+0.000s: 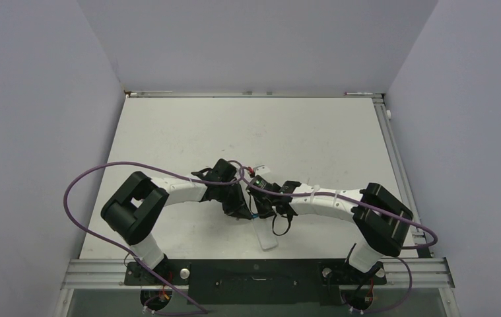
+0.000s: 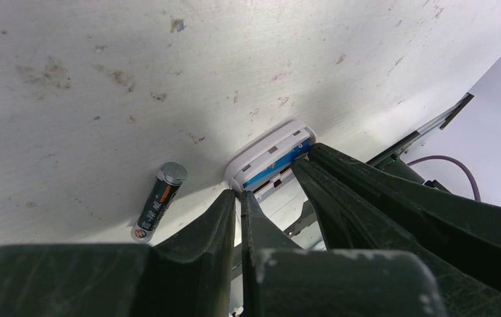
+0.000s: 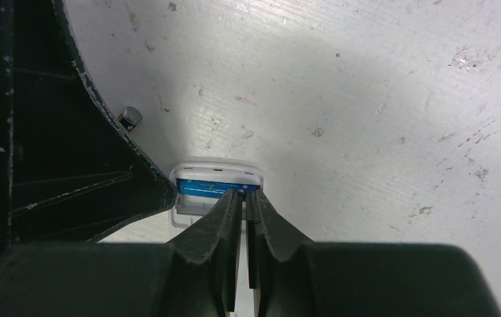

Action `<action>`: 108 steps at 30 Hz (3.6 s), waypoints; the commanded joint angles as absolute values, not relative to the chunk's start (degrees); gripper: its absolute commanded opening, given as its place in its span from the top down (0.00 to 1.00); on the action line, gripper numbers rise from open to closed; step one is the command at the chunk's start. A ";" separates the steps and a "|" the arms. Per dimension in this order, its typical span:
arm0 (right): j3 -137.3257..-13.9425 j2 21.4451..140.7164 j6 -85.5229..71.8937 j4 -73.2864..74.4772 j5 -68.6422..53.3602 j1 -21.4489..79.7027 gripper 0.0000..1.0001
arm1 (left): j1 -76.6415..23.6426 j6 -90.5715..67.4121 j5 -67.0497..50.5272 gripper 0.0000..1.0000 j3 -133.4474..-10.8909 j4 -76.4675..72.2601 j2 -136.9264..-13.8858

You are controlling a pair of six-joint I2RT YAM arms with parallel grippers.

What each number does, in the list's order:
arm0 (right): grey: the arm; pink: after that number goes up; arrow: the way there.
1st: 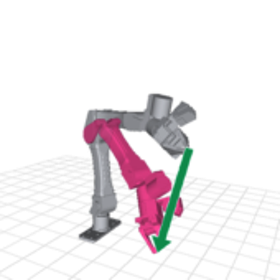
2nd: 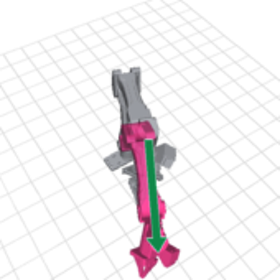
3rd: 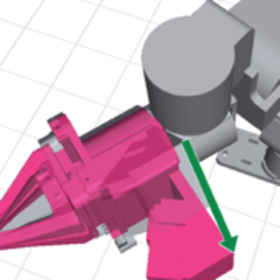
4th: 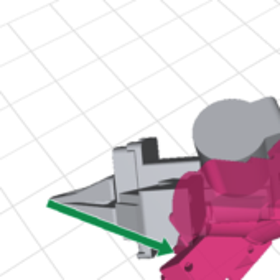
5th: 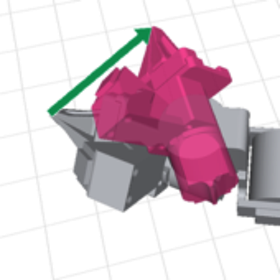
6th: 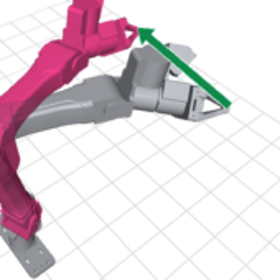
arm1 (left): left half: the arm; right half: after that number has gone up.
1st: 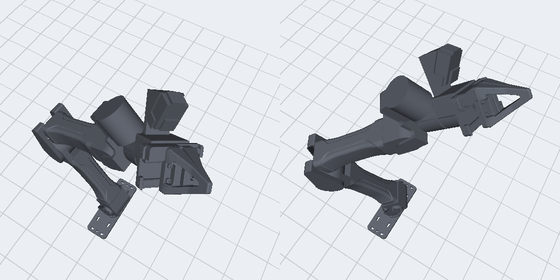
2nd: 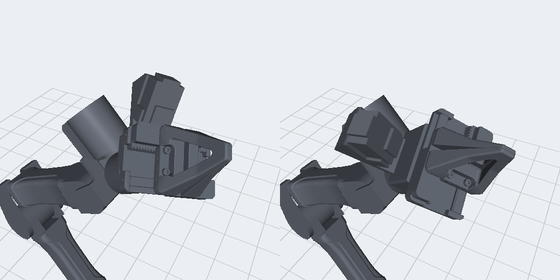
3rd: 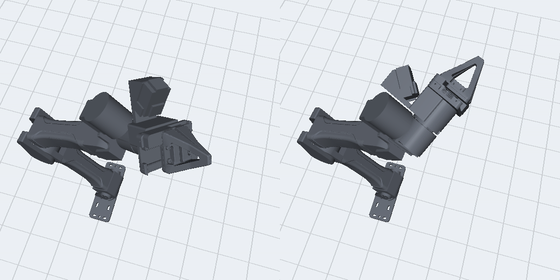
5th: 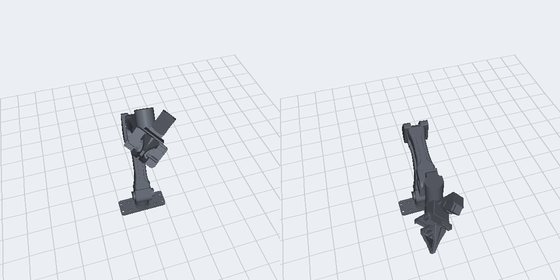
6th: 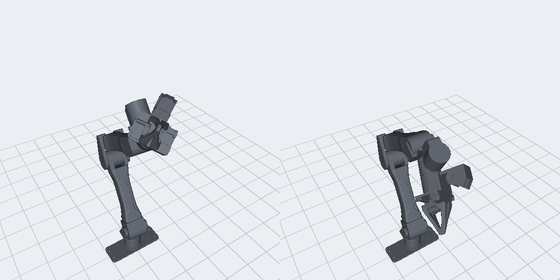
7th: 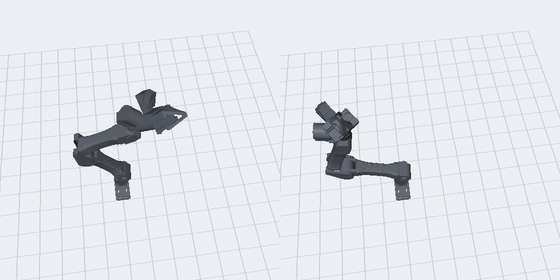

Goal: Load the batteries into the remote control

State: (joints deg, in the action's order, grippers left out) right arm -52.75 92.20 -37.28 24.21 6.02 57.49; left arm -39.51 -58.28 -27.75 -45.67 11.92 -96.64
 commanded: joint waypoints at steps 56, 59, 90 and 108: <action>-43.96 74.63 -43.25 33.58 13.04 62.05 0.81 | -42.88 -60.27 -24.14 0.78 -43.57 11.92 -89.88; -41.41 73.52 -43.92 32.88 11.74 62.13 0.89 | -43.90 -60.44 -22.01 0.91 -43.38 13.08 -89.84; -35.60 77.23 -43.58 20.56 1.00 69.64 0.91 | -46.70 -56.96 -16.87 1.00 -53.90 17.49 -100.15; -41.73 84.39 -42.12 16.20 4.04 70.82 0.91 | -47.40 -50.96 -13.72 1.00 -63.52 24.90 -101.46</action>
